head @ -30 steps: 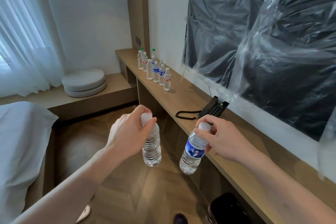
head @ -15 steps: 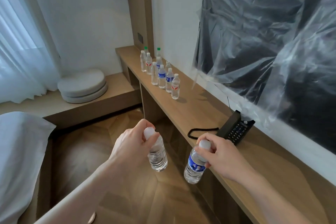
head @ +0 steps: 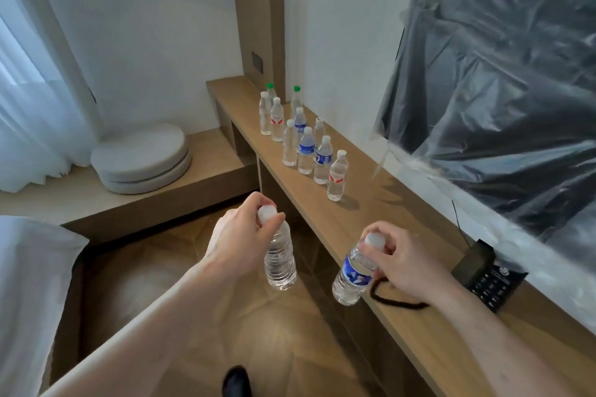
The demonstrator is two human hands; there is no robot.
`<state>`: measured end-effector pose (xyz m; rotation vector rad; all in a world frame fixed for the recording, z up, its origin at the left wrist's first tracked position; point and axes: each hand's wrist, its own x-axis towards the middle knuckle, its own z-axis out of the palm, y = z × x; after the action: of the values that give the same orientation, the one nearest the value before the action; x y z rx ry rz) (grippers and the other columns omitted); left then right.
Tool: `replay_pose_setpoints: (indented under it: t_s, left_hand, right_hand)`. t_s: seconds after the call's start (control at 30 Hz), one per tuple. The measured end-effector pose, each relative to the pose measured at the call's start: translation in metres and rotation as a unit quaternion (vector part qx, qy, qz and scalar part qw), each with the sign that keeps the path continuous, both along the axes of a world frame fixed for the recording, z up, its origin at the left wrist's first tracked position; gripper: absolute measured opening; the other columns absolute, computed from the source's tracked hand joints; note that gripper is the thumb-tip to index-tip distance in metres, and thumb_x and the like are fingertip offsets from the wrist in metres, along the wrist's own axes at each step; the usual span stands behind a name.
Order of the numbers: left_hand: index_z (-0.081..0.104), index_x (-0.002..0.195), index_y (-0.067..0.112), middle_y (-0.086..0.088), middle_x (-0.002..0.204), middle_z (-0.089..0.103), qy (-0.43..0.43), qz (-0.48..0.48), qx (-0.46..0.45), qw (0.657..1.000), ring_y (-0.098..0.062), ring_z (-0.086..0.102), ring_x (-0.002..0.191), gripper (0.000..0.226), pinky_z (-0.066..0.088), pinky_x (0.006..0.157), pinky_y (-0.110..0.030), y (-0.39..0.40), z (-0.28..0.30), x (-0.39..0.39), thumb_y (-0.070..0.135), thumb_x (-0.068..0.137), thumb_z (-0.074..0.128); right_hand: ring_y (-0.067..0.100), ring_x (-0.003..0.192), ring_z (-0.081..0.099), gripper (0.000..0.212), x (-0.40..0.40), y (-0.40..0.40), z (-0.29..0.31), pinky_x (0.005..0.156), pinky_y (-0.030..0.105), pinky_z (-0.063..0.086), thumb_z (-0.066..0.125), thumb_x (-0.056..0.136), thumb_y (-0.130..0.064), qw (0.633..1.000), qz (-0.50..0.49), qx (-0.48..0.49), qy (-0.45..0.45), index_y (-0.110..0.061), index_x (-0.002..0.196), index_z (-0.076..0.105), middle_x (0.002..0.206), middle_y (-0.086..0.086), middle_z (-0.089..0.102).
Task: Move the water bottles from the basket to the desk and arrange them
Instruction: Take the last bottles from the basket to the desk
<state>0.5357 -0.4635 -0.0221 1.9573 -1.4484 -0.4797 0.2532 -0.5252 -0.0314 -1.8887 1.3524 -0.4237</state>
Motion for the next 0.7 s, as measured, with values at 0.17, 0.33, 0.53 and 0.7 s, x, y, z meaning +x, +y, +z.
replay_pose_setpoints:
  t_s: [0.17, 0.33, 0.53, 0.7]
  left_hand:
    - [0.051, 0.115, 0.039, 0.014, 0.083, 0.067, -0.04, -0.073, 0.022, 0.996, -0.005, 0.065, 0.074, 0.023, 0.055, 0.062, -0.027, -0.088, -0.011, 0.058, 0.055, 0.099, 0.058]
    - [0.048, 0.119, 0.038, 0.012, 0.081, 0.066, -0.102, -0.161, 0.057, 0.98, -0.005, 0.063, 0.071, 0.026, 0.047, 0.058, -0.025, -0.183, -0.032, 0.094, 0.056, 0.101, 0.052]
    - [0.048, 0.125, 0.03, 0.004, 0.098, 0.072, -0.183, -0.238, 0.094, 0.949, -0.02, 0.067, 0.081, 0.033, 0.053, 0.069, -0.037, -0.293, -0.063, 0.094, 0.054, 0.102, 0.051]
    - [0.045, 0.128, 0.032, 0.004, 0.104, 0.07, -0.184, -0.291, 0.123, 0.931, -0.018, 0.066, 0.086, 0.035, 0.057, 0.072, -0.037, -0.361, -0.096, 0.078, 0.053, 0.102, 0.054]
  right_hand:
    - [0.01, 0.075, 0.076, 0.008, 0.049, -0.051, -0.007, 0.055, 0.02, 0.054, 0.068, 0.1, -0.044, 0.997, -0.073, 0.009, -0.027, -0.037, 0.1, 0.064, 0.088, -0.004, 0.074]
    - [0.014, 0.068, 0.072, 0.007, 0.088, -0.1, -0.02, 0.055, 0.026, 0.052, 0.068, 0.1, -0.043, 0.99, -0.139, 0.018, -0.033, -0.038, 0.098, 0.064, 0.08, 0.0, 0.073]
    - [0.011, 0.064, 0.072, 0.004, 0.11, -0.158, -0.04, 0.055, 0.031, 0.055, 0.066, 0.102, -0.039, 0.979, -0.2, 0.034, -0.025, -0.037, 0.099, 0.066, 0.077, -0.003, 0.073]
    - [0.009, 0.056, 0.062, 0.005, 0.113, -0.219, -0.074, 0.054, 0.029, 0.051, 0.066, 0.102, -0.042, 0.973, -0.225, 0.042, -0.018, -0.038, 0.099, 0.066, 0.077, -0.001, 0.073]
